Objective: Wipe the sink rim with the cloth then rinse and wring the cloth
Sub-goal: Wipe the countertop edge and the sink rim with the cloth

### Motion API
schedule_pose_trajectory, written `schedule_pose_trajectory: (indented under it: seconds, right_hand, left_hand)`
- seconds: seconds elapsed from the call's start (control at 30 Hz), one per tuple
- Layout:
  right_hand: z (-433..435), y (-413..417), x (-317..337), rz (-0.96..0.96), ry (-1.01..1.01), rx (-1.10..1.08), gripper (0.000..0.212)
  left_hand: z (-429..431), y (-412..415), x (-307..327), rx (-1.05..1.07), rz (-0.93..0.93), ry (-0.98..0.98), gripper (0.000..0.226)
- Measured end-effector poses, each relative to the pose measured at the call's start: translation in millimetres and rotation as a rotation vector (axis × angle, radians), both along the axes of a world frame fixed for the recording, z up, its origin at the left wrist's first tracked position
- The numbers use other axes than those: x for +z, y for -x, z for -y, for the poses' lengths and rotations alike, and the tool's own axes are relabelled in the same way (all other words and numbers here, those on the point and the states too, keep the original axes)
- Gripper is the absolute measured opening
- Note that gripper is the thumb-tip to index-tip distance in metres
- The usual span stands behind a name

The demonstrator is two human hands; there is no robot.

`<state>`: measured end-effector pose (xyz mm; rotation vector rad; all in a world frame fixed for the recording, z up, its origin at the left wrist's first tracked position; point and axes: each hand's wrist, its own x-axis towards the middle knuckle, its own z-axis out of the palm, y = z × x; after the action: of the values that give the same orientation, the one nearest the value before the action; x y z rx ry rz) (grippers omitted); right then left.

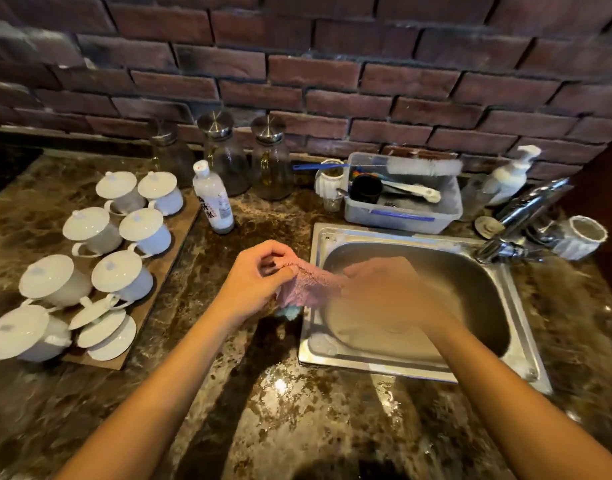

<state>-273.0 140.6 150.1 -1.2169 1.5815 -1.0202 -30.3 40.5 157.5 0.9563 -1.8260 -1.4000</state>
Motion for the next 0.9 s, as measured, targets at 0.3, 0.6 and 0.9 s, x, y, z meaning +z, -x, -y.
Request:
schedule_pose_trajectory:
  seconds: [0.3,0.6,0.9]
  right_hand:
    - [-28,21,55,0.543,0.106,0.293,0.09]
    - [-42,21,49,1.302,0.075,0.448,0.065]
    - [-38,45,36,1.185,-0.036,-0.015,0.037]
  left_hand:
    - [-52,60,106,-0.257,-0.134,0.13,0.014]
    - [-73,100,135,-0.146,-0.241,0.027,0.011]
    - [-47,124,85,0.162,0.054,0.069,0.015]
